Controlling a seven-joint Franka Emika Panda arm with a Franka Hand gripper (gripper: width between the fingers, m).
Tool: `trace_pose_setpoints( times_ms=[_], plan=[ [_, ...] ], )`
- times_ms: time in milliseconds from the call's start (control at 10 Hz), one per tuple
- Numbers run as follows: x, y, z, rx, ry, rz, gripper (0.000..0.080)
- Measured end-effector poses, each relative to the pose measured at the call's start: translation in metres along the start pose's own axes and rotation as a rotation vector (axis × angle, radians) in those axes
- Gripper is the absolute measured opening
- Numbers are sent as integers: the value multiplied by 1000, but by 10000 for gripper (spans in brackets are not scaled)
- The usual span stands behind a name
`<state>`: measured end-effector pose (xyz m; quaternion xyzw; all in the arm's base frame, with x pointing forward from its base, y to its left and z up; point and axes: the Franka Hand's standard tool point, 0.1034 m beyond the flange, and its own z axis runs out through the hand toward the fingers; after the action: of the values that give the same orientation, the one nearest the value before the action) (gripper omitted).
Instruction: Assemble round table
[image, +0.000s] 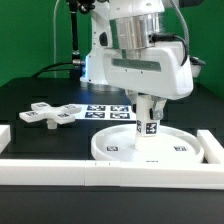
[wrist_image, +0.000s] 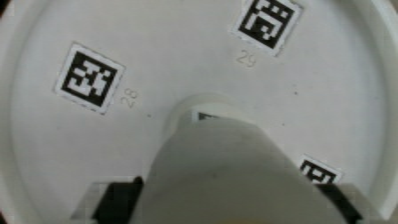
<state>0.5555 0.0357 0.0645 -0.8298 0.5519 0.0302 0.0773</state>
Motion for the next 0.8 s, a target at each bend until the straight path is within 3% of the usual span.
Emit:
trace_pose_setpoints(
  times_ms=[400, 500, 600, 700, 800],
  plan=[
    [-2, -1, 1, 9, -15, 156, 409],
    [-2, -1, 1, 9, -15, 141, 521],
    [-4, -2, 1, 6, -10, 94, 521],
    [-8, -5, -1, 4, -3, 13, 608],
    [-10, -6, -2, 6, -3, -30, 640]
  ],
)
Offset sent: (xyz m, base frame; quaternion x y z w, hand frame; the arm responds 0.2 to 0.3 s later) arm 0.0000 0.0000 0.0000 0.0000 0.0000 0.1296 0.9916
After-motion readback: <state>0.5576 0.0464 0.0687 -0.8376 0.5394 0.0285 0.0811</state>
